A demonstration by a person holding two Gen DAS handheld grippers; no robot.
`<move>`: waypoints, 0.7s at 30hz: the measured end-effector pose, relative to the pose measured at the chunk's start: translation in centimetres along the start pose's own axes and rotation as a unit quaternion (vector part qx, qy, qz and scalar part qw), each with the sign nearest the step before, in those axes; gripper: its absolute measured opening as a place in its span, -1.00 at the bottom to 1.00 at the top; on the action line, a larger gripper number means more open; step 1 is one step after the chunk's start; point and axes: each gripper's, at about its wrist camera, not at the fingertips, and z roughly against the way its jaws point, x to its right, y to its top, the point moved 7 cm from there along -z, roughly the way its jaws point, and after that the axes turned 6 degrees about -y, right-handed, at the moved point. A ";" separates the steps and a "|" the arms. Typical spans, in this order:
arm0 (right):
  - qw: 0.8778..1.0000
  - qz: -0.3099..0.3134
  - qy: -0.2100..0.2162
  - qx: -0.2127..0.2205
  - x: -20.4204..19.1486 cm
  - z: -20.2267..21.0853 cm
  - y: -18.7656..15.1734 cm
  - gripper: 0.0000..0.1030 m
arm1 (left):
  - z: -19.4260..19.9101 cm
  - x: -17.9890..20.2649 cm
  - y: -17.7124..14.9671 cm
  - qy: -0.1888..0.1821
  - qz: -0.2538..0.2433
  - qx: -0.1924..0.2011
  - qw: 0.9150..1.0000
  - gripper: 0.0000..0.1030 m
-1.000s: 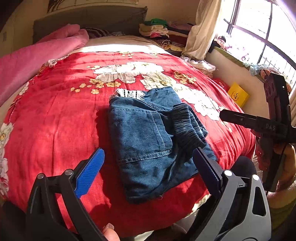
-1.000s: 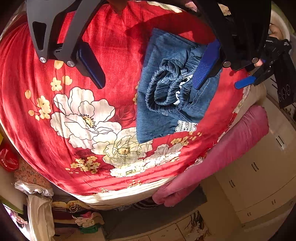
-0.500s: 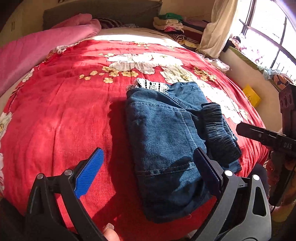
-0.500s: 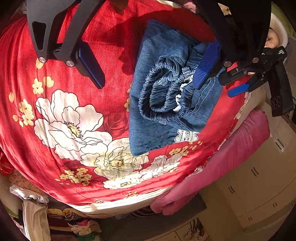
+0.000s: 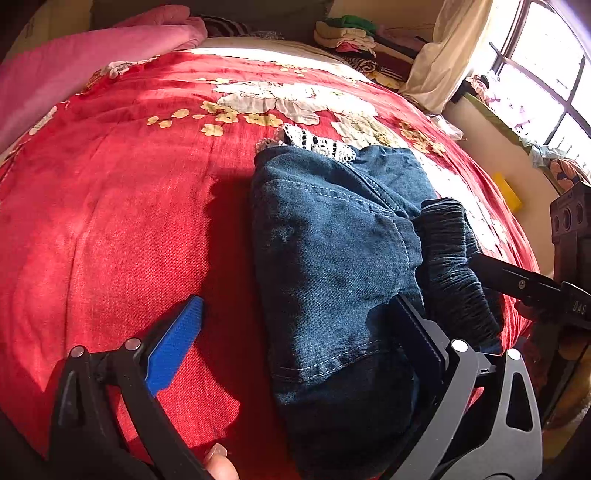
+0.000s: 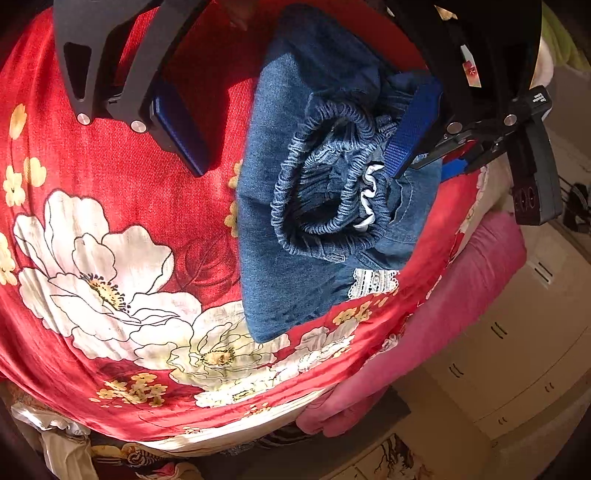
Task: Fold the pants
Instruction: 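Grasp the folded bundle edge with the left gripper and tuck it under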
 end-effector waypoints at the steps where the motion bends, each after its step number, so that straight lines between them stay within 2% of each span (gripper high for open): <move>1: 1.000 -0.001 0.009 0.001 -0.2 -0.2 0.1 0.85 | -0.1 0.1 0.0 -0.002 -0.001 0.000 1.000 0.81; 4: 1.000 -0.003 0.030 -0.003 -0.8 -0.9 0.0 0.83 | -0.5 0.3 0.1 -0.007 0.000 -0.002 1.000 0.81; 5: 0.999 0.000 0.039 -0.004 -1.1 -1.1 -0.1 0.73 | -0.5 0.4 0.0 -0.008 -0.001 -0.003 1.000 0.79; 6: 0.999 0.001 0.046 -0.004 -1.4 -1.1 -0.2 0.56 | -0.6 0.5 0.0 -0.009 -0.002 -0.004 1.000 0.76; 7: 0.999 0.000 0.053 -0.004 -1.6 -1.1 -0.2 0.50 | -0.7 0.7 0.0 -0.012 -0.005 -0.005 1.000 0.63; 9: 0.998 -0.005 0.055 0.000 -1.5 -0.9 -0.3 0.26 | -0.7 1.3 -0.1 -0.023 -0.009 -0.005 1.000 0.37; 10: 0.998 -0.008 0.056 0.002 -1.4 -0.7 -0.3 0.17 | -0.7 1.6 -0.1 -0.030 -0.012 -0.007 0.999 0.15; 12: 0.999 -0.010 0.032 0.009 -1.0 -0.4 -0.3 -0.35 | -0.5 2.1 0.0 -0.030 -0.019 -0.007 0.999 -0.06; 14: 1.000 -0.006 0.019 0.018 -0.7 -0.1 -0.4 -0.41 | -0.2 2.5 0.1 -0.039 -0.021 -0.006 0.999 -0.44; 17: 0.999 0.006 0.005 0.033 -1.3 0.6 -0.4 -0.48 | 0.6 3.1 0.5 -0.037 -0.030 0.003 0.999 -0.61; 21: 0.997 0.046 -0.018 0.061 -3.4 2.3 0.2 -0.50 | 2.1 3.7 1.3 -0.048 -0.031 0.020 0.998 -0.65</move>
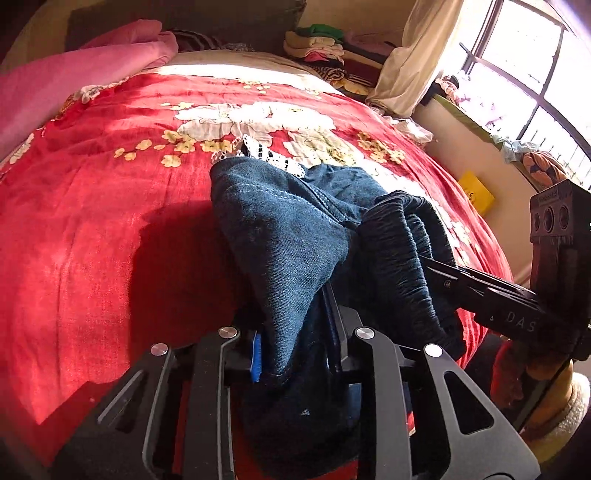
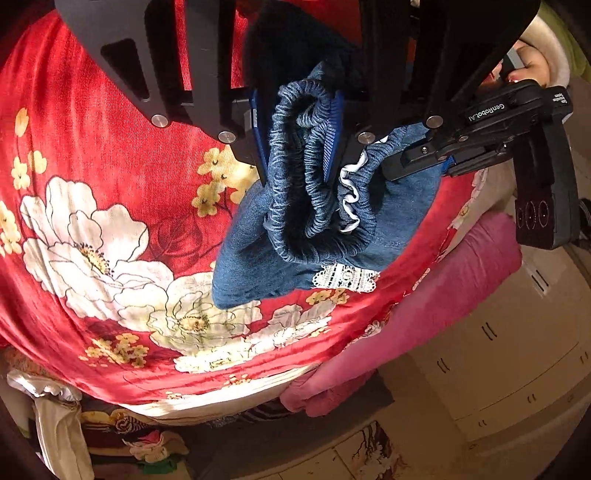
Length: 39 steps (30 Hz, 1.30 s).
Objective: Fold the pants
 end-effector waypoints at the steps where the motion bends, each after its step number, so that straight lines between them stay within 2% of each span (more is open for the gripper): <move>1: 1.000 0.010 -0.005 0.006 -0.5 0.4 0.3 -0.50 | 0.4 0.1 0.3 0.000 -0.001 0.004 1.000 -0.65; 8: 0.998 0.052 -0.012 0.042 -3.1 2.5 3.5 -0.50 | 2.7 0.2 3.2 0.003 -0.007 0.035 0.999 -0.65; 16: 0.996 0.058 -0.015 0.066 -4.2 2.0 7.1 -0.50 | 3.3 -0.6 6.8 0.011 -0.013 0.058 0.998 -0.65; 26: 0.996 0.050 -0.026 0.064 -3.2 -0.5 10.1 -0.50 | 1.2 -1.7 9.7 0.021 -0.019 0.055 0.998 -0.65; 39: 0.998 0.030 -0.037 0.044 -1.2 -5.1 11.8 -0.50 | -2.4 -4.0 11.6 0.032 -0.012 0.045 0.998 -0.65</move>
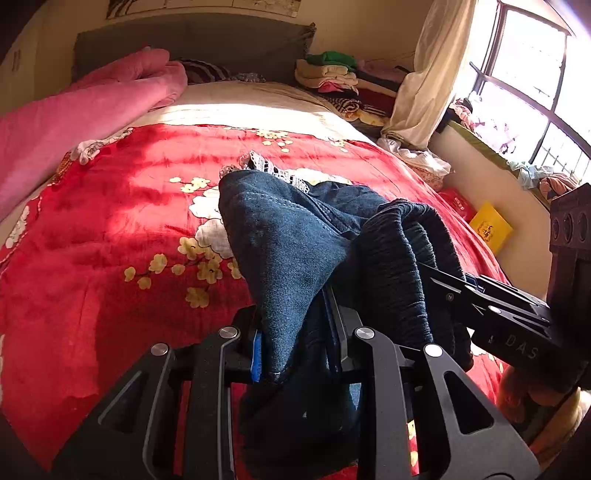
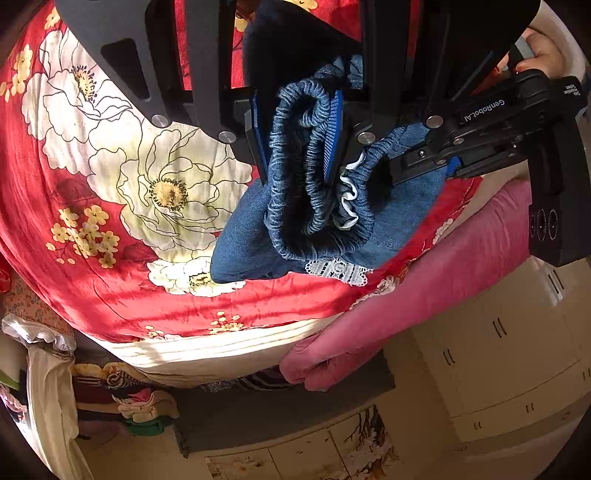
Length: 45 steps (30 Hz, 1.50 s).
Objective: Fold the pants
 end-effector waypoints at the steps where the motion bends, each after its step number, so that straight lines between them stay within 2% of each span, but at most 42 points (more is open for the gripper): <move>1: 1.000 -0.002 -0.001 -0.002 0.2 -0.3 0.0 -0.50 | -0.3 -0.1 0.0 0.001 0.000 -0.002 1.000 -0.65; 10: 0.999 -0.023 -0.017 -0.043 1.8 -4.0 -1.7 -0.50 | -3.4 -1.4 -1.7 0.011 0.008 -0.031 0.999 -0.65; 17: 0.997 -0.044 -0.020 -0.060 2.9 -5.0 -2.6 -0.48 | -3.9 -2.3 -2.5 0.010 0.023 -0.038 0.999 -0.64; 25: 0.994 -0.062 -0.040 -0.076 4.3 -5.6 -3.6 -0.25 | -4.1 -2.6 -2.9 0.011 0.028 -0.038 0.999 -0.56; 27: 0.994 -0.057 -0.056 -0.076 4.5 -5.6 -3.8 -0.06 | -4.2 -2.7 -3.0 0.014 0.028 -0.039 0.999 -0.52; 30: 0.993 -0.065 -0.060 -0.080 4.9 -5.8 -4.1 0.06 | -4.1 -2.9 -3.1 0.014 0.032 -0.039 0.999 -0.47; 34: 0.992 -0.064 -0.067 -0.081 5.1 -5.7 -4.1 0.11 | -4.0 -3.0 -3.1 0.013 0.034 -0.040 0.999 -0.42; 38: 0.993 -0.060 -0.075 -0.075 5.0 -4.8 -3.8 0.32 | -3.8 -3.2 -3.0 0.013 0.036 -0.038 0.999 -0.39; 45: 0.994 -0.047 -0.081 -0.061 4.5 -3.0 -4.0 0.33 | -3.5 -3.2 -2.9 0.012 0.038 -0.037 0.999 -0.35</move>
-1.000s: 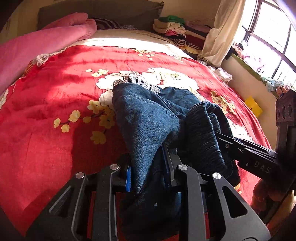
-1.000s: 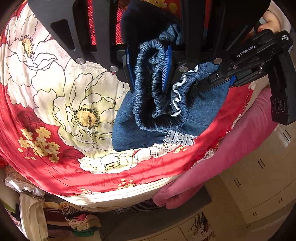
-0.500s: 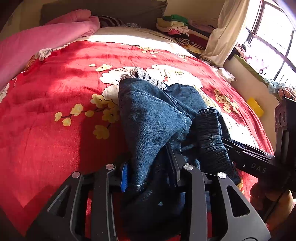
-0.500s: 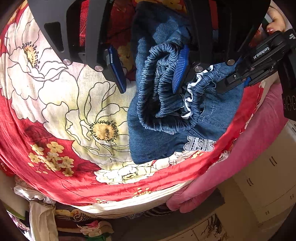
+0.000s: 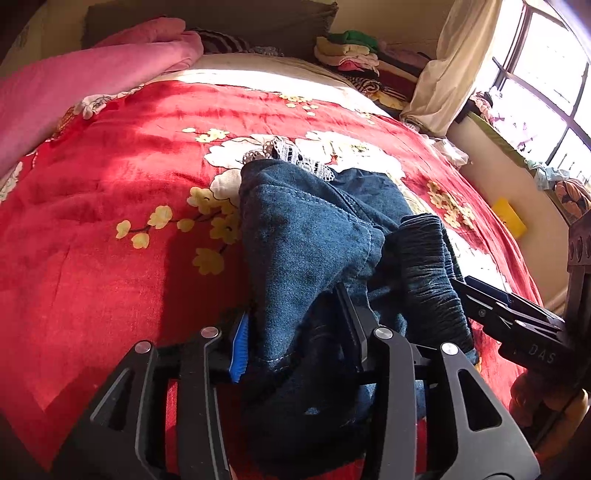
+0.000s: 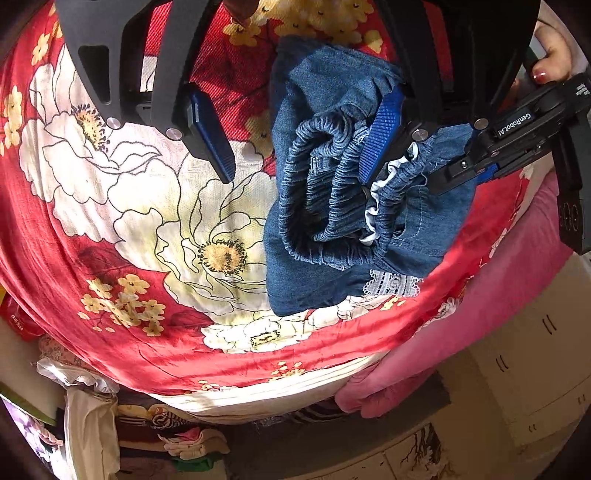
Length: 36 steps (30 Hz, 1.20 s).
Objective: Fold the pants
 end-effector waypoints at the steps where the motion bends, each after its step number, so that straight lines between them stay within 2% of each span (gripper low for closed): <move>1: 1.000 0.001 0.001 0.002 0.0 0.3 -0.1 0.34 | 0.1 0.0 0.0 0.000 0.000 0.001 1.000 -0.33; 15: 1.000 0.000 0.002 0.012 0.1 2.4 -0.3 0.47 | 1.7 -0.3 -0.1 0.012 0.006 0.010 1.000 0.04; 22: 1.000 0.008 -0.002 0.021 -0.2 3.4 -0.3 0.58 | 3.0 -0.4 0.0 0.019 0.006 0.018 1.000 0.28; 25: 1.000 0.012 -0.002 0.026 -0.4 3.9 -0.3 0.59 | 3.7 -0.5 0.1 0.024 0.009 0.023 0.999 0.45; 36: 0.998 0.026 -0.001 0.055 -1.3 6.7 0.1 0.80 | 6.2 0.0 -0.1 0.025 0.007 0.038 0.999 0.78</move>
